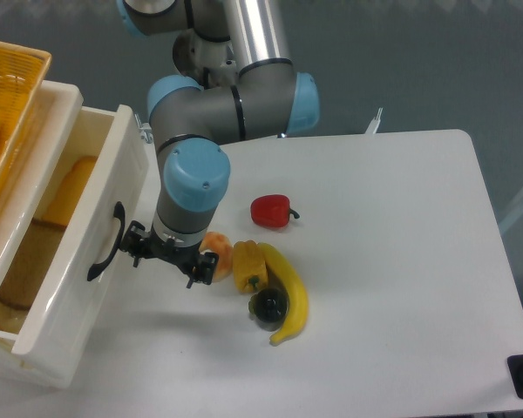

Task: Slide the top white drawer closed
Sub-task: 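Push the drawer front with the gripper into the cabinet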

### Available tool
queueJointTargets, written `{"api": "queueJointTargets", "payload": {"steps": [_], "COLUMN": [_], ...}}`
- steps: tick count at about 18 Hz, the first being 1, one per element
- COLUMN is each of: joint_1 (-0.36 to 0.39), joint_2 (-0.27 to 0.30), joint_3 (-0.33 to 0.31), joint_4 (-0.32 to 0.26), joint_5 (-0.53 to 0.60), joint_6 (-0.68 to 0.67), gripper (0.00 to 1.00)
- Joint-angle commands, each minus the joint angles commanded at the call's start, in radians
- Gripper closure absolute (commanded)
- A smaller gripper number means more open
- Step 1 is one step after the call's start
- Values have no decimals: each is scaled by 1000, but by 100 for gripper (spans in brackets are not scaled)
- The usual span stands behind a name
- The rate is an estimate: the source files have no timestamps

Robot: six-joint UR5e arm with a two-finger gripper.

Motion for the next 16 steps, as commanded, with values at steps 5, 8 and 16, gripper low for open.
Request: {"api": "queueJointTargets", "payload": {"steps": [5, 8, 16], "joint_1": [-21, -26, -46], "joint_2": [9, 9, 15], "joint_3": [-2, -3, -5], "joint_4": [3, 5, 12], "joint_5": [5, 5, 5], "joint_6": [2, 0, 5], "gripper": [0, 0, 0]}}
